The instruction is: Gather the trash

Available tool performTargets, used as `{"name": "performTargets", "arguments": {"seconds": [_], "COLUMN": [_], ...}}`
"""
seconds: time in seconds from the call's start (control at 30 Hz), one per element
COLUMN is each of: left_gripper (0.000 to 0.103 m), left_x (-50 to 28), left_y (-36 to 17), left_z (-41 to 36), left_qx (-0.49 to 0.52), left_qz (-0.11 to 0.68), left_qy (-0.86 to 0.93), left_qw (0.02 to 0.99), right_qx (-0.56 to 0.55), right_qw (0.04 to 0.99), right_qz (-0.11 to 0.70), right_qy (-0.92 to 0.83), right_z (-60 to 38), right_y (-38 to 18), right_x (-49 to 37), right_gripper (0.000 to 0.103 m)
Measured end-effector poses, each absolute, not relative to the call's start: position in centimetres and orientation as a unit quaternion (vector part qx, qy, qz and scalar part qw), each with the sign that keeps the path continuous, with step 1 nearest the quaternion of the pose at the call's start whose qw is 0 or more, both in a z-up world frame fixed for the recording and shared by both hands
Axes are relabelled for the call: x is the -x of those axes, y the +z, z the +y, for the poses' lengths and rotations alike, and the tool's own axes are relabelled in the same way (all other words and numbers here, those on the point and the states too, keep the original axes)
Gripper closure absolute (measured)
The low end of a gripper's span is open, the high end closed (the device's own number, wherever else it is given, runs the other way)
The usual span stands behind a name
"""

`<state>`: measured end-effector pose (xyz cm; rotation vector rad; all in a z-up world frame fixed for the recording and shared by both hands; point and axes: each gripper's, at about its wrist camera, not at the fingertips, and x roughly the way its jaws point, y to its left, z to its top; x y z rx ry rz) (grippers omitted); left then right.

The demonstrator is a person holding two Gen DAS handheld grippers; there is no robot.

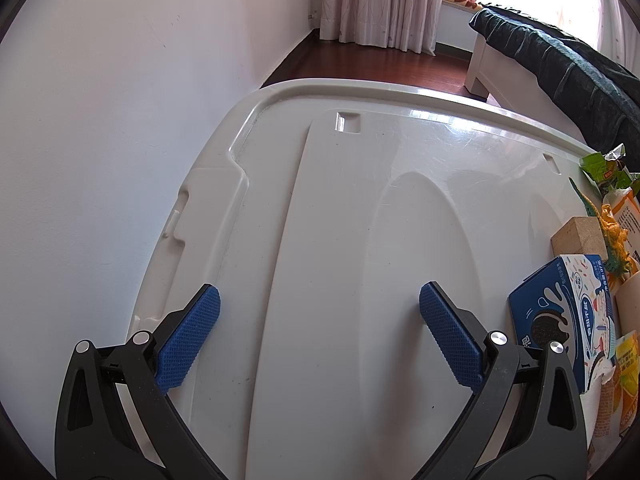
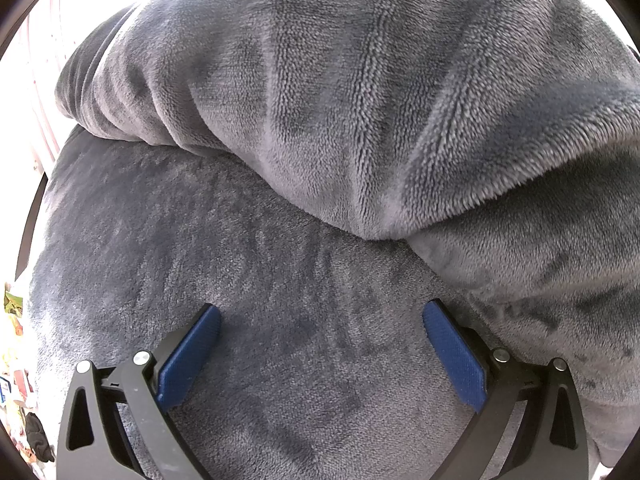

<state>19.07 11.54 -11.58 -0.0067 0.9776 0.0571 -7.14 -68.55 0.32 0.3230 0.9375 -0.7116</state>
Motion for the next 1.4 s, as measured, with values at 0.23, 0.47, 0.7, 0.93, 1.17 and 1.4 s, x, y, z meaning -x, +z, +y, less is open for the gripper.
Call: {"name": "performTargets", "arguments": {"seconds": [0.23,0.47,0.7,0.93,1.17,1.4], "left_gripper": [0.006,0.006,0.006,0.006,0.006,0.006], "left_x": [-19.1,-19.1,-19.1,-19.1,-19.1,-19.1], "left_y": [-11.6,-11.6,-11.6,-11.6,-11.6,-11.6], "left_z": [11.5,11.5,11.6,11.5,11.5,11.5], "left_qx": [0.003,0.003,0.003,0.003,0.003,0.003], "left_qz": [0.47,0.47,0.47,0.47,0.47,0.47], "left_qy": [0.027,0.027,0.027,0.027,0.027,0.027], "left_qw": [0.882,0.882,0.882,0.882,0.882,0.882], "right_qx": [-0.152,-0.152,-0.152,-0.153,-0.132,-0.106], "right_qw": [0.82,0.82,0.82,0.82,0.816,0.818], "right_qz": [0.44,0.439,0.439,0.439,0.444,0.432], "right_qy": [-0.334,-0.334,-0.334,-0.334,-0.345,-0.366], "right_z": [-68.6,-68.5,-68.8,-68.8,-67.6,-66.0], "right_y": [0.3,0.3,0.6,0.8,1.3,2.6], "right_x": [7.2,7.1,7.3,7.2,6.5,6.4], "right_gripper": [0.004,0.004,0.004,0.004,0.004,0.005]}}
